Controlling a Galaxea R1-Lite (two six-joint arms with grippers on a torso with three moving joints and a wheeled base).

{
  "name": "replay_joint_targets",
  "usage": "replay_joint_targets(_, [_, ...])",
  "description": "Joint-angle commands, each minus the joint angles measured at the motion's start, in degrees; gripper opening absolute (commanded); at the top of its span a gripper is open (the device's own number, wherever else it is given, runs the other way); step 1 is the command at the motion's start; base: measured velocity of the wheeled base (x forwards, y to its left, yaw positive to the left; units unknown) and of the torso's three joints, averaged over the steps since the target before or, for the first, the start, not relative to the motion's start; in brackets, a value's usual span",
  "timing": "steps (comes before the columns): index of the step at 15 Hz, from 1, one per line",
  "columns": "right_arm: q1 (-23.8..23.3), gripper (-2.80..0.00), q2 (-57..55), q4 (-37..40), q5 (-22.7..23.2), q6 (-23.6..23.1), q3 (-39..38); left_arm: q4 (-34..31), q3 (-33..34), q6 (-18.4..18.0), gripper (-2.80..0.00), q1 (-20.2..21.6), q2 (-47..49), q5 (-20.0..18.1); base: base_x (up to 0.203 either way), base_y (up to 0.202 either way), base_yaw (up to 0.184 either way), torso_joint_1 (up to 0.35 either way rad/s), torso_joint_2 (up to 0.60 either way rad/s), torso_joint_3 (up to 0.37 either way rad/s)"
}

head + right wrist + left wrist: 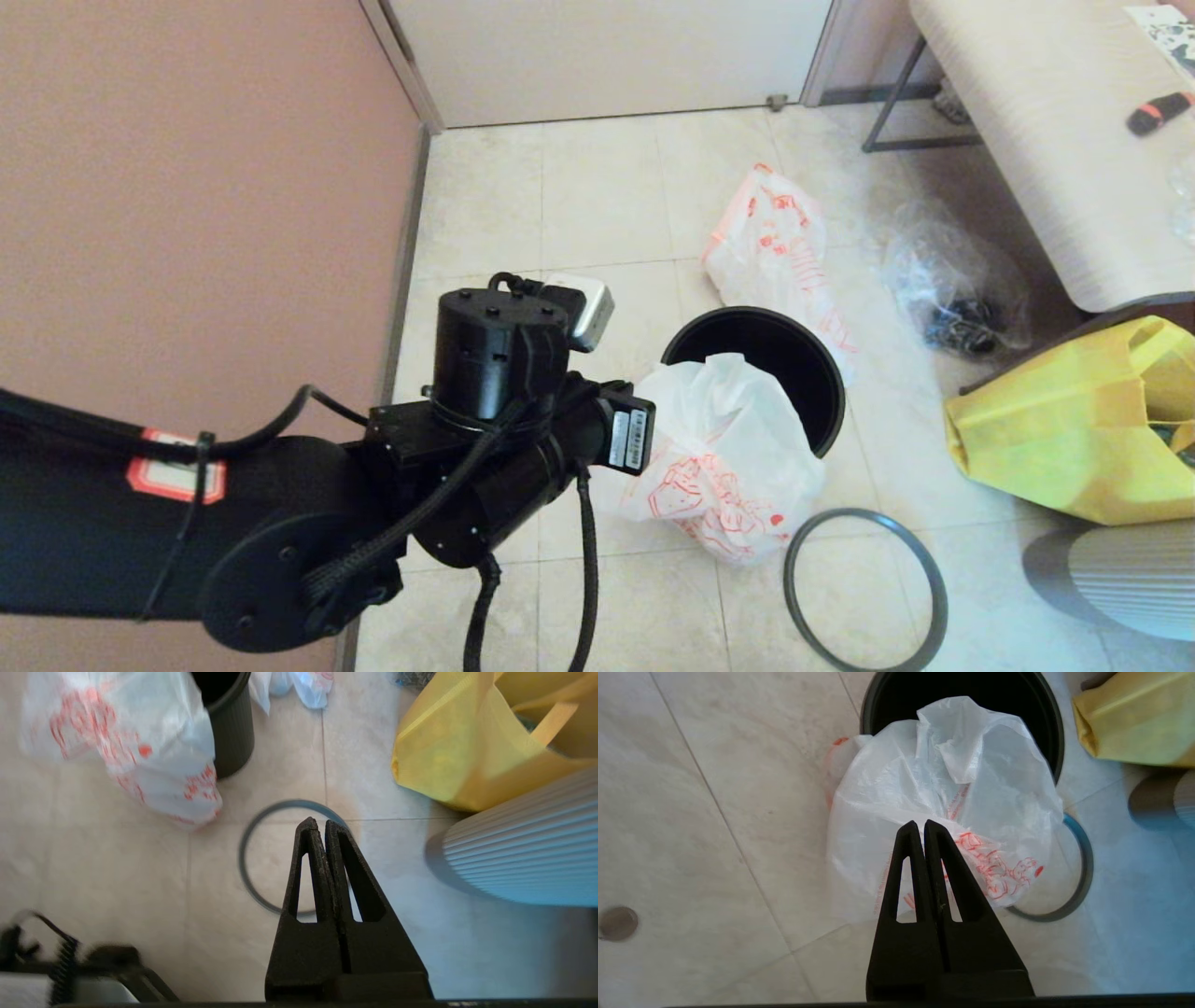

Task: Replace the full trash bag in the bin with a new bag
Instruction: Put the new garbage bag on the trash can

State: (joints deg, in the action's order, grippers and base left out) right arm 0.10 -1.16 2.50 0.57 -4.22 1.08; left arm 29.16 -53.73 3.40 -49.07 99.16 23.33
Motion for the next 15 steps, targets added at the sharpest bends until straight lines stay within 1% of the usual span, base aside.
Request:
replay_joint_targets(1, [-0.01, -2.80, -2.44, -0.03, 0.20, -1.78, 1.91, -0.10, -0.05, -1.94, -2.80, 1.51, -2.07, -0.18, 0.000, 0.000, 0.000, 0.000, 0.00, 0.000])
replay_joint_targets(3, [0.01, -2.80, -10.05, -0.08, 0.16, -2.87, 8.98, -0.42, -0.39, -2.08, -2.80, 1.43, -2.38, -0.21, 0.000, 0.000, 0.000, 0.000, 0.00, 0.000])
replay_joint_targets(6, [0.06, -2.80, -27.46, -0.63, 0.14, -3.46, 22.20, -1.66, -0.94, -2.17, -2.80, 0.86, -1.90, -0.21, 0.000, 0.000, 0.000, 0.000, 0.00, 0.000])
replay_joint_targets(9, [0.49, -2.80, -47.17, -1.22, 0.16, -3.64, 31.73, -1.98, -0.85, -2.17, -2.80, 0.49, -1.86, -0.21, 0.000, 0.000, 0.000, 0.000, 0.00, 0.000])
replay_joint_targets(11, [2.15, -2.80, -60.78, -3.52, -0.13, -3.31, 36.40, -1.92, -0.94, -2.17, -2.80, 0.99, -1.95, -0.04, 0.000, 0.000, 0.000, 0.000, 0.00, 0.000])
replay_joint_targets(12, [3.60, -2.80, -67.95, -5.46, -1.22, -2.75, 38.39, -1.92, -0.98, -2.30, -2.80, 1.26, -2.21, 0.18, 0.000, 0.000, 0.000, 0.000, 0.00, 0.000])
replay_joint_targets(13, [5.26, -2.80, -74.95, -7.17, -3.51, -2.06, 40.13, -1.92, -1.04, -2.35, -2.80, 1.34, -2.43, 0.27, 0.000, 0.000, 0.000, 0.000, 0.00, 0.000])
replay_joint_targets(15, [9.36, -2.80, -88.85, -10.21, -9.89, -0.74, 43.94, -2.01, -1.07, -2.35, -2.80, 1.34, -3.34, 1.02, 0.000, 0.000, 0.000, 0.000, 0.00, 0.000])
